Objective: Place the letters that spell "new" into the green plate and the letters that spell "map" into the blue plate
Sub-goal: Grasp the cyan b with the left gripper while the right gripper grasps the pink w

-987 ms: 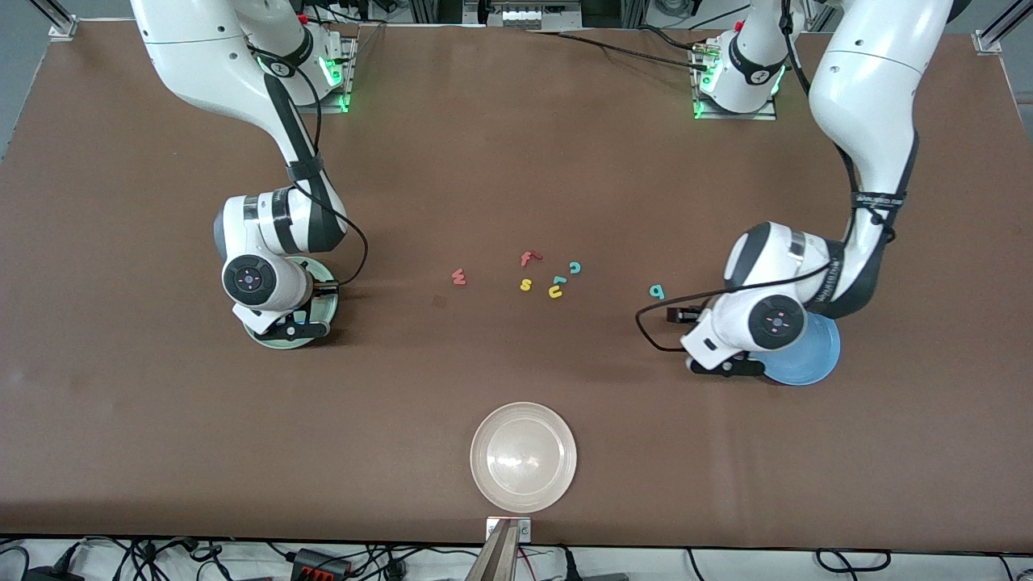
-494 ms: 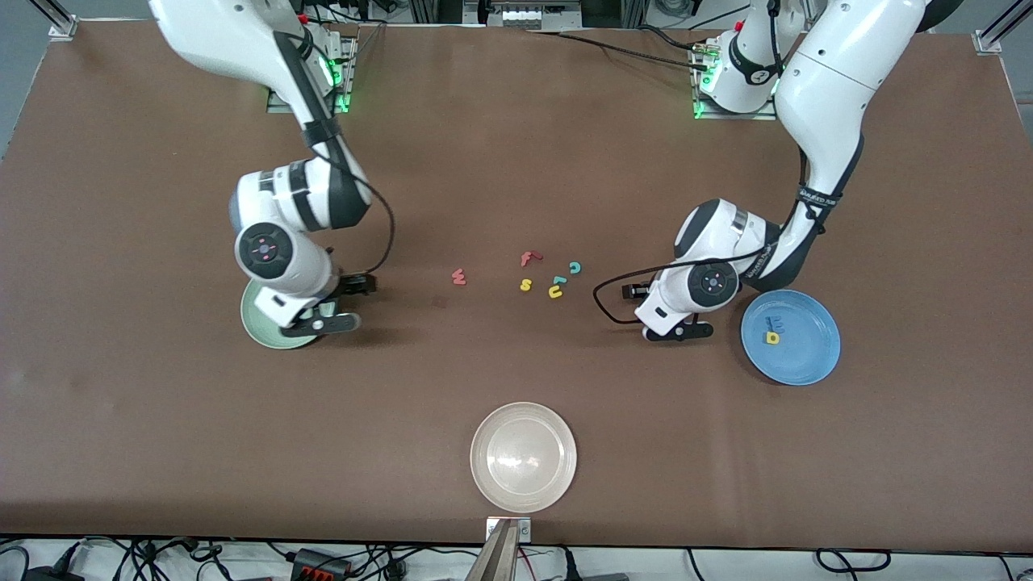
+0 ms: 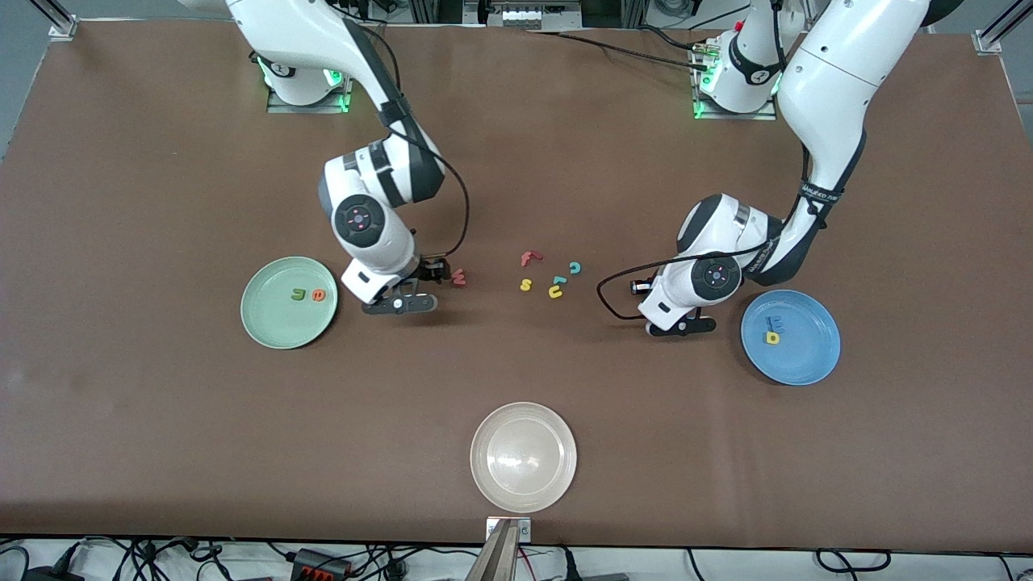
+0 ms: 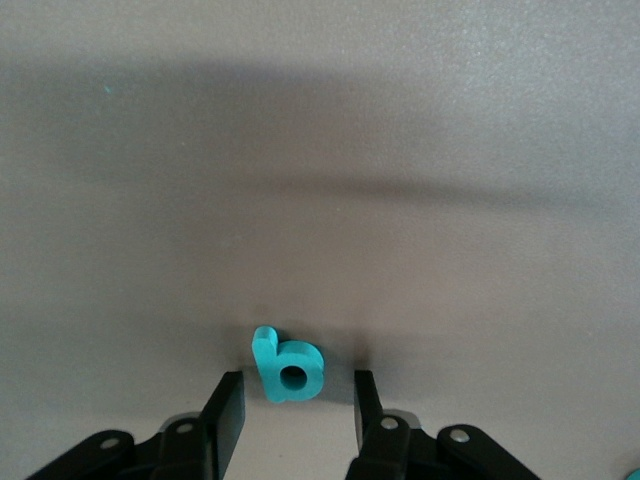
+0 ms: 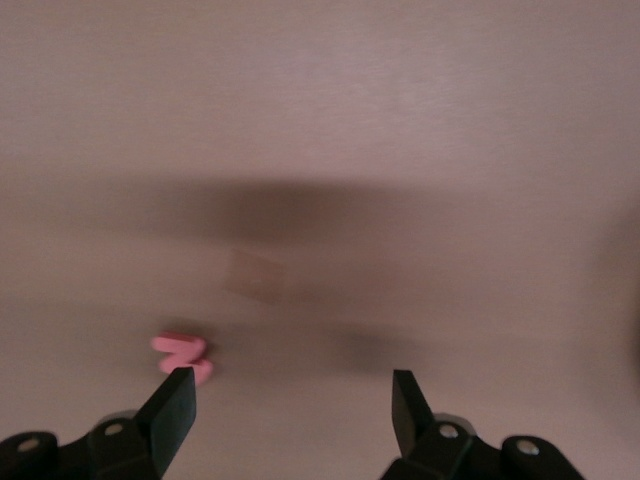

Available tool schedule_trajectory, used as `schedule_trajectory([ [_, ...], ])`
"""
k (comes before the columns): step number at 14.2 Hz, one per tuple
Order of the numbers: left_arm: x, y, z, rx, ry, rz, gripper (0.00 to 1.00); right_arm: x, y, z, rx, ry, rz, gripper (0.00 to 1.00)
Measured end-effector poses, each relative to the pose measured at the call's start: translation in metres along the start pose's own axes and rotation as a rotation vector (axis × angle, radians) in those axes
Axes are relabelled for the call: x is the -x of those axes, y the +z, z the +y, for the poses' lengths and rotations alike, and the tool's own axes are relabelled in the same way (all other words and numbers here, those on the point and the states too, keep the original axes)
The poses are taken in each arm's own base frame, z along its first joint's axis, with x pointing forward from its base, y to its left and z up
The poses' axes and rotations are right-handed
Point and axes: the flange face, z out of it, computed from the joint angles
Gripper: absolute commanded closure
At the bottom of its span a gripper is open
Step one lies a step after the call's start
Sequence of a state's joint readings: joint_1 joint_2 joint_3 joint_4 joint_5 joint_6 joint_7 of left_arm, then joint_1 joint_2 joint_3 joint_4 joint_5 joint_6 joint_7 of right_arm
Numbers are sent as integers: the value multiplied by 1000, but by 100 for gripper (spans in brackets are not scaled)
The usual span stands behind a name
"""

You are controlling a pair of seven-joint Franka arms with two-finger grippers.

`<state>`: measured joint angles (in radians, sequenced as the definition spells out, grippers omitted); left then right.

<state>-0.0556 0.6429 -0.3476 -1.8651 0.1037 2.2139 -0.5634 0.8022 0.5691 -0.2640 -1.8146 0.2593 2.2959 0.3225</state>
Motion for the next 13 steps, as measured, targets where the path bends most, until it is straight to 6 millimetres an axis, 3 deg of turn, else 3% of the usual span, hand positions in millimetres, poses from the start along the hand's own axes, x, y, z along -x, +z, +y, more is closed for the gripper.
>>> schedule_trajectory([
  [2,-1,0,-2,3,-3,4,93,7,3,-28,1,17,12,29],
  [3,-3,-1,-4,6,-7,6,96,10,6,-41,3,18,15,31],
  [5,-6,-3,-9,12,-16,12,96,17,14,-57,11,11,14,37],
  [8,-14,-15,-22,21,-24,28,96,17,29,-59,27,8,6,40],
  [11,-21,-45,-46,8,17,23,96,12,36,-60,35,8,8,40],
  [13,-28,-75,-59,-8,34,2,96,11,41,-60,40,7,6,40],
])
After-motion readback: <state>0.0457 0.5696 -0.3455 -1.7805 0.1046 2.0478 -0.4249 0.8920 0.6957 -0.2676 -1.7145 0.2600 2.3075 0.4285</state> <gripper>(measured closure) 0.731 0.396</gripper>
